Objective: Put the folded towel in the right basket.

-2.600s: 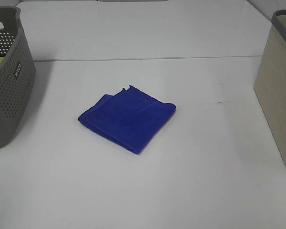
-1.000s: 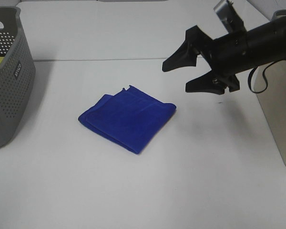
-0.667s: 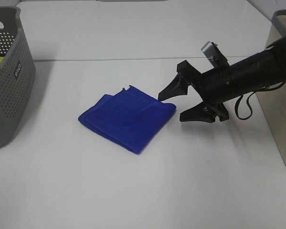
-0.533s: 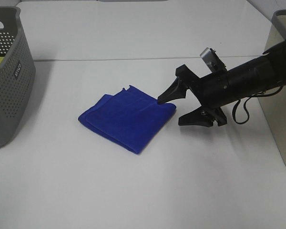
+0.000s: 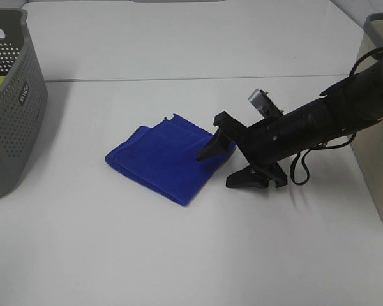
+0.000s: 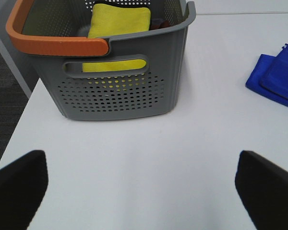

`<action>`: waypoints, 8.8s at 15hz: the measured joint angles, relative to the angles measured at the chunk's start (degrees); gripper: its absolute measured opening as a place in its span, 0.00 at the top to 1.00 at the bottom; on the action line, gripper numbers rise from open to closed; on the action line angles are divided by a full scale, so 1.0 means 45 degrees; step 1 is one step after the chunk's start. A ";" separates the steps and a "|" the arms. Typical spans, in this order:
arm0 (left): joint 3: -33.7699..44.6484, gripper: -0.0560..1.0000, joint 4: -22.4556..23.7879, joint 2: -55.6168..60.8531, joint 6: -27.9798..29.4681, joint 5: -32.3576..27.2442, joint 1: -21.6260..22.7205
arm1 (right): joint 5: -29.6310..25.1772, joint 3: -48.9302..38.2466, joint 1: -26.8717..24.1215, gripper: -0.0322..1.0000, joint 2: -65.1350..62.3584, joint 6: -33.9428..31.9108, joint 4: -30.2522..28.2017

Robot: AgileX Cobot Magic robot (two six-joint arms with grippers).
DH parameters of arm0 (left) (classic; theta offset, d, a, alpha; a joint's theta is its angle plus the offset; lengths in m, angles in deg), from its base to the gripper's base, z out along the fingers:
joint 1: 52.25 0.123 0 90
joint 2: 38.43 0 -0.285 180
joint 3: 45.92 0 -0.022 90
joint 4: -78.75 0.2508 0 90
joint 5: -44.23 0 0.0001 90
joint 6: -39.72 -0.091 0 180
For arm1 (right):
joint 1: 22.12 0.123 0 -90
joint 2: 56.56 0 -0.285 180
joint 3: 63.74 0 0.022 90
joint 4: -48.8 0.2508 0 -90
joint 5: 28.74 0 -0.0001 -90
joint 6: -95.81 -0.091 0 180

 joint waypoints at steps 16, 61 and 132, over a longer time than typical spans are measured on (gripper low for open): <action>0.0000 0.01 0.0000 0.0000 0.0000 0.0000 0.0000 | 0.0166 0.2050 0.3107 0.69 0.2508 -0.2445 0.4380; 0.0000 0.01 0.0000 0.0000 0.0000 0.0000 0.0000 | -0.1642 0.1821 -1.1001 0.93 -0.7805 0.0522 0.0318; 0.0000 0.01 0.0000 0.0000 0.0000 0.0000 0.0000 | -0.6392 -0.7359 -0.2674 0.24 -2.6891 -1.0122 -1.7545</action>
